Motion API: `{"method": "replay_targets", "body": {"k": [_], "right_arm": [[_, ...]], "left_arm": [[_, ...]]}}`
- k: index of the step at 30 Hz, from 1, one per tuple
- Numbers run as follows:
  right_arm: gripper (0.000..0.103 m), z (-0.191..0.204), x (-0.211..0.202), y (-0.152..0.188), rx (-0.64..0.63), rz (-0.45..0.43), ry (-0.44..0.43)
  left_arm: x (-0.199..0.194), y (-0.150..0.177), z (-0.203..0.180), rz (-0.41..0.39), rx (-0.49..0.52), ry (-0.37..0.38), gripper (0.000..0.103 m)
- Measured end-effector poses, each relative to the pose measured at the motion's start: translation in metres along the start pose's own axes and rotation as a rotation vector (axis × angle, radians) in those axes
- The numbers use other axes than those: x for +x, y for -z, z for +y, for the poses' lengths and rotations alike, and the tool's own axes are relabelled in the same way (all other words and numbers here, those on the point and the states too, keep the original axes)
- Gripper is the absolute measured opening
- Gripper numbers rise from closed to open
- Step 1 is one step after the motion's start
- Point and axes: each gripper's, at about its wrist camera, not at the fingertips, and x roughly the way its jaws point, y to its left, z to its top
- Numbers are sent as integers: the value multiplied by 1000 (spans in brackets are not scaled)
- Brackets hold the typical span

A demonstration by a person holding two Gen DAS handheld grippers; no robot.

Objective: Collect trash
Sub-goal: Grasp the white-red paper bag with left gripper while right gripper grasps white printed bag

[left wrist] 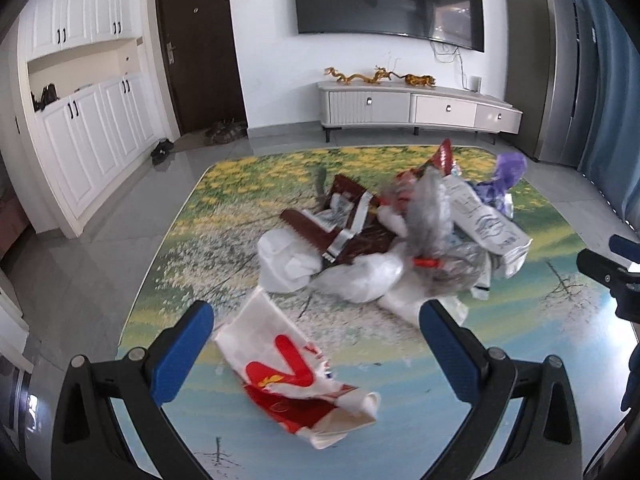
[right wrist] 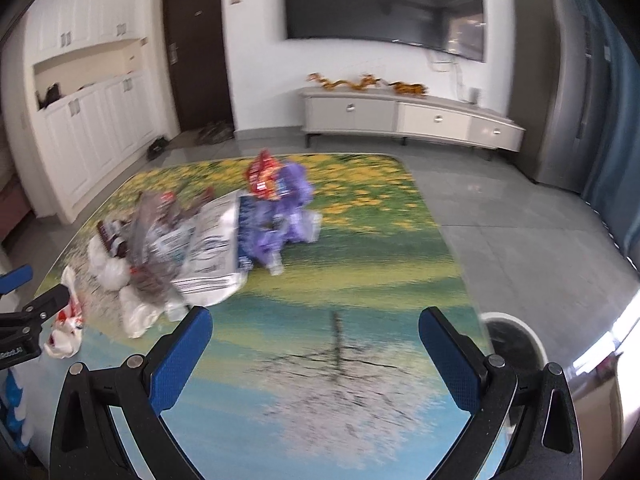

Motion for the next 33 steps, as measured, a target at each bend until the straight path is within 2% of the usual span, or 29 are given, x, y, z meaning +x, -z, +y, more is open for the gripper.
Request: {"method": "replay_targets", "body": {"k": [2, 9, 13, 15, 23, 33], "right_arm": [[103, 9, 7, -4, -30, 25, -36], [82, 39, 31, -24, -89, 73, -175], [75, 46, 43, -38, -92, 74, -219], [68, 48, 51, -45, -93, 83, -234], [67, 47, 90, -58, -59, 167, -280], [68, 52, 100, -59, -69, 200, -293]], "left_arm": [[2, 3, 10, 14, -22, 3, 103], [-1, 15, 49, 58, -111, 42, 103], [-2, 22, 62, 81, -147, 67, 102], [-1, 23, 65, 92, -159, 82, 102], [21, 13, 77, 130, -244, 149, 102], [51, 0, 74, 189, -190, 205, 102]]}}
